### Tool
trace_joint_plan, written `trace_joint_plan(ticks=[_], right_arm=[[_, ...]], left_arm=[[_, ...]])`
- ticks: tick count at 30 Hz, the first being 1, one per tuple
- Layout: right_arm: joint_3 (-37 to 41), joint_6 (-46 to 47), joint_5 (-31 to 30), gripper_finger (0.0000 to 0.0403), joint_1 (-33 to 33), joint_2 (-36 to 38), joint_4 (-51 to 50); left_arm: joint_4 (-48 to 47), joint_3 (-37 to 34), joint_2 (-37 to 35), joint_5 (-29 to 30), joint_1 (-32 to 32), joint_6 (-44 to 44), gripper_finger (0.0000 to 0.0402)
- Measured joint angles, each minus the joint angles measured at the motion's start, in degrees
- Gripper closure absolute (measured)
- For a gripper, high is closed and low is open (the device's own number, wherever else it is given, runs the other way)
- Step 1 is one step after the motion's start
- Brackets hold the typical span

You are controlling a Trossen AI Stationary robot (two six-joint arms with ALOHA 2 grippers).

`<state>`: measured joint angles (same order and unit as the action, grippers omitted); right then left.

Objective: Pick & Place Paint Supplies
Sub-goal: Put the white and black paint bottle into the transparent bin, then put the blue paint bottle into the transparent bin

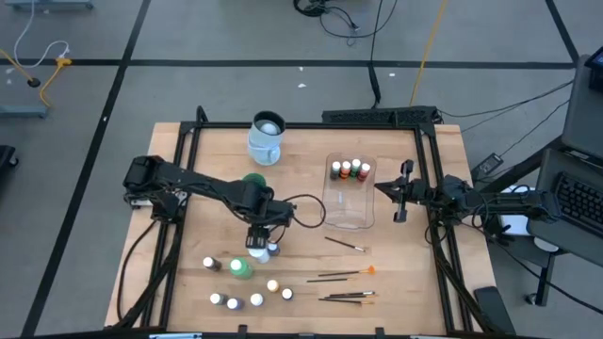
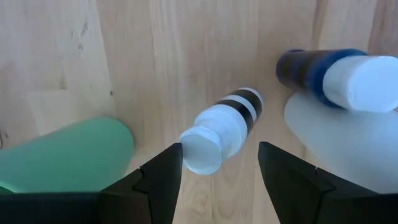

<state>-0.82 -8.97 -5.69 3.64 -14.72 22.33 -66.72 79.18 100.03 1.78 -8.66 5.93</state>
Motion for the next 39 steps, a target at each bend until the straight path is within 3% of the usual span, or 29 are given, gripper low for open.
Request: trace_joint_plan(ticks=[12,18,26,39], right_arm=[[0.0,0.0,0.0,0.0399,0.0,0.0,0.1],[0.0,-0.6,-0.1,0.0399,0.0,0.0,0.2],[0.0,-0.7,-0.2,0.0399,0.0,-0.1,1.1],[0.0,-0.5,-0.2,0.0399,0.0,-0.1,1.0]], left_arm=[[-2.7,0.0,-0.8,0.3,-0.1,0.4,0.0187],[-3.2,0.6,-1.8,3.7,-0.5,0.4,0.0187],[-0.7,0.9,-1.7,0.7,-0.3,-1.0,0.0187],[0.0,13.1,-1.8,1.4,0.6,0.5,0.0188]])
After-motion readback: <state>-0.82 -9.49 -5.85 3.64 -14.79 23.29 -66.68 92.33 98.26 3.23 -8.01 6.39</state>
